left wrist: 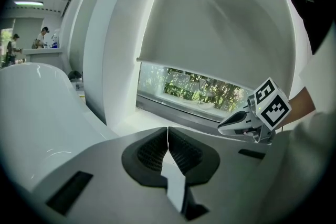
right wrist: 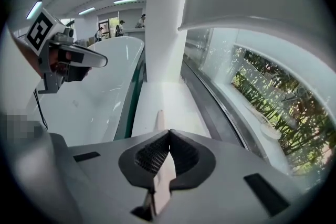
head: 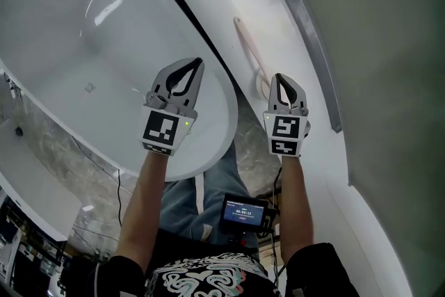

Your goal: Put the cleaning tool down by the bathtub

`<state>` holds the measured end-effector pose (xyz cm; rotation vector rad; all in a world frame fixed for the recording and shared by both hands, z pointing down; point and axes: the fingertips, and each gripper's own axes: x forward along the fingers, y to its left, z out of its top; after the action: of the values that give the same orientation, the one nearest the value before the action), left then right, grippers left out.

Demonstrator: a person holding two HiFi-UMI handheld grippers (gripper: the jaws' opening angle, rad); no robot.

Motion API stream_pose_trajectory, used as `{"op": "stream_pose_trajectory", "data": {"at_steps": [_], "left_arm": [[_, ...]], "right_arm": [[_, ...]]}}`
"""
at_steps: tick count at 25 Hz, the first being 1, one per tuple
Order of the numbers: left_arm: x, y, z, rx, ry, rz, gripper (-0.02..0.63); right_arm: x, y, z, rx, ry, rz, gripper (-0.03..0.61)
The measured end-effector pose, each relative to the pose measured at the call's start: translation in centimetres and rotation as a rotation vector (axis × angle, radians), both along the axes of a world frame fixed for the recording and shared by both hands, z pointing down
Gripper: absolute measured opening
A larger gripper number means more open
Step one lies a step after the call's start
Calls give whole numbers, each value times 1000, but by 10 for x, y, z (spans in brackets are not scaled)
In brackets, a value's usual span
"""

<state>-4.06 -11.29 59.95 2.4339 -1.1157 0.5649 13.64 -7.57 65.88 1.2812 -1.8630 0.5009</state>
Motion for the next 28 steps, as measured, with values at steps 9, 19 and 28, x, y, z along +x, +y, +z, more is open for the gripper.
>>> {"op": "stream_pose_trajectory", "data": {"at_steps": [9, 19, 28], "left_arm": [[-7, -4, -63, 43, -10, -10, 17], [-23, 7, -132, 105, -20, -40, 17], [-24, 26, -199, 158, -14, -44, 17]], "right_arm": [[-9, 2, -71, 43, -20, 16, 28], [-13, 11, -153, 127, -32, 29, 28], [-9, 32, -222, 196, -53, 81, 28]]}}
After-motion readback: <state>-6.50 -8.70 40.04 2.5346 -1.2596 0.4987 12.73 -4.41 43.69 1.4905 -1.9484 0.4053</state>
